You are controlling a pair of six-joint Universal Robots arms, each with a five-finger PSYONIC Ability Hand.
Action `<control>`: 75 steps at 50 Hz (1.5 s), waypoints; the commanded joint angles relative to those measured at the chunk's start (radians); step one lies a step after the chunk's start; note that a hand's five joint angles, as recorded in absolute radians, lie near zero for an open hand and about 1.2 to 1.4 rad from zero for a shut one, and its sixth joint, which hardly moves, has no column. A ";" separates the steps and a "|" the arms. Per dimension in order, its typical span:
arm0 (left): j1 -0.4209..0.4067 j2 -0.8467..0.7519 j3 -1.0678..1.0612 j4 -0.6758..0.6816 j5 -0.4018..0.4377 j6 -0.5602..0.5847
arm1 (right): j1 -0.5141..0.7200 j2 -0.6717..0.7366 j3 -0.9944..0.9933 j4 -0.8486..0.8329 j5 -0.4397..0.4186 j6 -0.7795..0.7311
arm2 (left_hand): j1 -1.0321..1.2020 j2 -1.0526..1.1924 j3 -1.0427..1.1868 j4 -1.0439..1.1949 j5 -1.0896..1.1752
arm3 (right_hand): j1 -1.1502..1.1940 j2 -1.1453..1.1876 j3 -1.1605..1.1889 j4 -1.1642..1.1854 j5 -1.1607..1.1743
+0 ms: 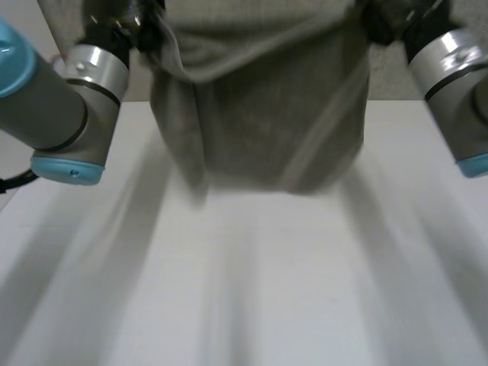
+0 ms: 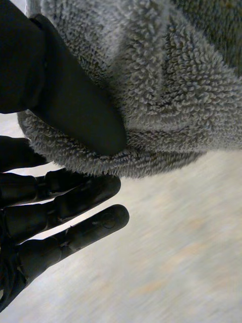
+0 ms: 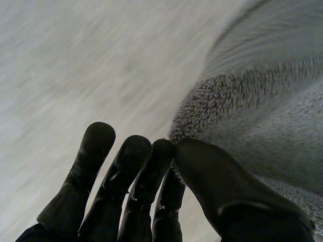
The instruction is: Fold the towel.
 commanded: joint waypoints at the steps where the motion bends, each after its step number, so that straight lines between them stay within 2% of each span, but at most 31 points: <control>1: 0.007 0.120 -0.237 0.213 -0.008 0.000 | -0.012 -0.131 0.133 -0.055 -0.052 0.114 | 0.242 0.182 0.181 0.178 0.204 | 0.084 0.066 0.062 0.063 0.059; 3: 0.013 0.120 -0.280 0.206 -0.005 0.000 | -0.014 -0.123 0.150 0.069 -0.116 0.107 | 0.242 0.182 0.181 0.178 0.204 | 0.084 0.066 0.062 0.063 0.059; 6: 0.030 0.120 -0.375 0.175 0.003 0.003 | -0.012 -0.113 0.163 0.132 -0.143 0.096 | 0.242 0.182 0.181 0.178 0.204 | 0.084 0.066 0.062 0.063 0.059; 8: 0.036 0.111 -0.457 0.149 0.007 0.004 | -0.009 -0.047 0.196 0.236 -0.179 0.046 | 0.242 0.182 0.181 0.178 0.204 | 0.084 0.066 0.062 0.063 0.059; 9: 0.036 0.111 -0.458 0.149 0.007 0.004 | -0.009 -0.047 0.196 0.237 -0.179 0.045 | 0.242 0.182 0.181 0.178 0.204 | 0.084 0.066 0.062 0.063 0.059; 15: 0.044 0.058 -0.564 0.114 0.030 0.014 | 0.004 0.134 0.289 0.361 -0.169 -0.171 | 0.242 0.182 0.181 0.178 0.204 | 0.084 0.066 0.062 0.063 0.059; 21: 0.046 0.020 -0.603 0.012 0.030 0.023 | 0.009 0.211 0.314 0.430 -0.150 -0.228 | 0.169 0.109 0.108 0.105 0.131 | 0.084 0.066 0.062 0.063 0.059; 23: 0.058 0.022 -0.613 -0.055 0.030 0.046 | 0.009 0.216 0.323 0.451 -0.150 -0.223 | 0.085 0.024 0.024 0.021 0.046 | 0.084 0.066 0.062 0.063 0.059; 26: 0.069 0.023 -0.617 -0.081 0.032 0.061 | 0.009 0.213 0.328 0.455 -0.153 -0.223 | 0.008 -0.053 -0.053 -0.056 -0.031 | 0.084 0.066 0.062 0.063 0.059; 28: 0.076 0.032 -0.626 -0.124 0.032 0.095 | 0.011 0.187 0.343 0.456 -0.152 -0.220 | -0.211 -0.272 -0.272 -0.275 -0.250 | 0.084 0.066 0.062 0.063 0.059; 29: 0.076 0.032 -0.626 -0.124 0.032 0.095 | 0.011 0.187 0.343 0.456 -0.152 -0.220 | -0.213 -0.273 -0.273 -0.277 -0.251 | 0.084 0.066 0.062 0.063 0.059; 30: 0.078 0.043 -0.634 -0.141 0.033 0.113 | 0.011 0.162 0.357 0.456 -0.155 -0.218 | -0.335 -0.395 -0.395 -0.399 -0.373 | 0.084 0.066 0.062 0.063 0.059; 31: 0.078 0.063 -0.645 -0.155 0.033 0.130 | 0.011 0.138 0.375 0.455 -0.164 -0.215 | -0.455 -0.515 -0.516 -0.519 -0.493 | -0.223 -0.241 -0.245 -0.244 -0.248; 32: 0.078 0.063 -0.645 -0.155 0.033 0.130 | 0.011 0.137 0.375 0.455 -0.164 -0.215 | -0.456 -0.517 -0.517 -0.520 -0.495 | -0.226 -0.244 -0.248 -0.247 -0.251; 33: 0.076 0.084 -0.656 -0.161 0.033 0.145 | 0.009 0.116 0.393 0.449 -0.167 -0.215 | -0.546 -0.607 -0.607 -0.610 -0.585 | -0.572 -0.590 -0.594 -0.593 -0.597; 34: 0.076 0.085 -0.656 -0.161 0.033 0.146 | 0.009 0.116 0.394 0.449 -0.167 -0.215 | -0.547 -0.608 -0.608 -0.611 -0.586 | -0.575 -0.594 -0.597 -0.596 -0.600; 35: 0.075 0.103 -0.666 -0.163 0.033 0.155 | 0.007 0.096 0.403 0.445 -0.167 -0.215 | -0.597 -0.657 -0.657 -0.661 -0.635 | -0.770 -0.788 -0.792 -0.791 -0.795; 36: 0.072 0.124 -0.679 -0.163 0.033 0.161 | 0.004 0.078 0.406 0.444 -0.167 -0.215 | -0.620 -0.681 -0.681 -0.684 -0.659 | -0.827 -0.846 -0.849 -0.848 -0.852; 42: 0.084 0.209 -0.728 -0.159 0.033 0.162 | -0.012 -0.014 0.398 0.400 -0.166 -0.220 | -0.659 -0.719 -0.720 -0.723 -0.697 | -0.878 -0.896 -0.900 -0.899 -0.903; 48: 0.098 0.261 -0.760 -0.156 0.036 0.162 | -0.014 -0.030 0.352 0.372 -0.178 -0.232 | -0.659 -0.719 -0.720 -0.723 -0.697 | -0.869 -0.887 -0.891 -0.890 -0.894; 53: 0.104 0.289 -0.777 -0.155 0.076 0.165 | -0.012 -0.021 0.291 0.378 -0.229 -0.280 | -0.650 -0.710 -0.711 -0.714 -0.688 | -0.866 -0.884 -0.888 -0.887 -0.891; 56: 0.105 0.296 -0.781 -0.155 0.122 0.170 | -0.002 0.005 0.268 0.381 -0.313 -0.425 | -0.635 -0.696 -0.696 -0.699 -0.674 | -0.866 -0.884 -0.888 -0.887 -0.891; 57: 0.105 0.299 -0.783 -0.156 0.151 0.184 | -0.002 0.006 0.268 0.381 -0.313 -0.426 | -0.632 -0.693 -0.693 -0.696 -0.671 | -0.866 -0.884 -0.888 -0.887 -0.891; 58: 0.107 0.299 -0.783 -0.156 0.180 0.207 | 0.001 0.030 0.254 0.383 -0.325 -0.489 | -0.629 -0.690 -0.690 -0.693 -0.668 | -0.863 -0.881 -0.885 -0.884 -0.888; 59: 0.107 0.299 -0.783 -0.156 0.181 0.207 | 0.001 0.030 0.254 0.383 -0.325 -0.490 | -0.629 -0.690 -0.690 -0.693 -0.668 | -0.863 -0.881 -0.885 -0.884 -0.888; 61: 0.116 0.299 -0.783 -0.158 0.233 0.288 | 0.014 0.071 0.223 0.405 -0.328 -0.617 | -0.626 -0.687 -0.687 -0.690 -0.665 | -0.863 -0.881 -0.885 -0.884 -0.888; 62: 0.116 0.299 -0.783 -0.158 0.233 0.288 | 0.014 0.072 0.223 0.406 -0.328 -0.617 | -0.626 -0.687 -0.687 -0.690 -0.665 | -0.863 -0.881 -0.885 -0.884 -0.888; 64: 0.134 0.296 -0.780 -0.159 0.274 0.386 | 0.036 0.131 0.181 0.450 -0.327 -0.710 | -0.624 -0.684 -0.684 -0.688 -0.662 | -0.863 -0.881 -0.885 -0.884 -0.888; 70: 0.167 0.290 -0.775 -0.173 0.317 0.526 | 0.060 0.240 0.105 0.528 -0.321 -0.800 | -0.624 -0.684 -0.684 -0.688 -0.662 | -0.863 -0.881 -0.885 -0.884 -0.888; 72: 0.171 0.286 -0.778 -0.190 0.335 0.595 | 0.063 0.304 0.067 0.553 -0.299 -0.858 | -0.615 -0.675 -0.676 -0.679 -0.653 | -0.860 -0.878 -0.882 -0.881 -0.885; 75: 0.173 0.284 -0.778 -0.205 0.346 0.621 | 0.064 0.355 0.038 0.559 -0.250 -0.924 | -0.612 -0.672 -0.673 -0.676 -0.650 | -0.863 -0.881 -0.885 -0.884 -0.888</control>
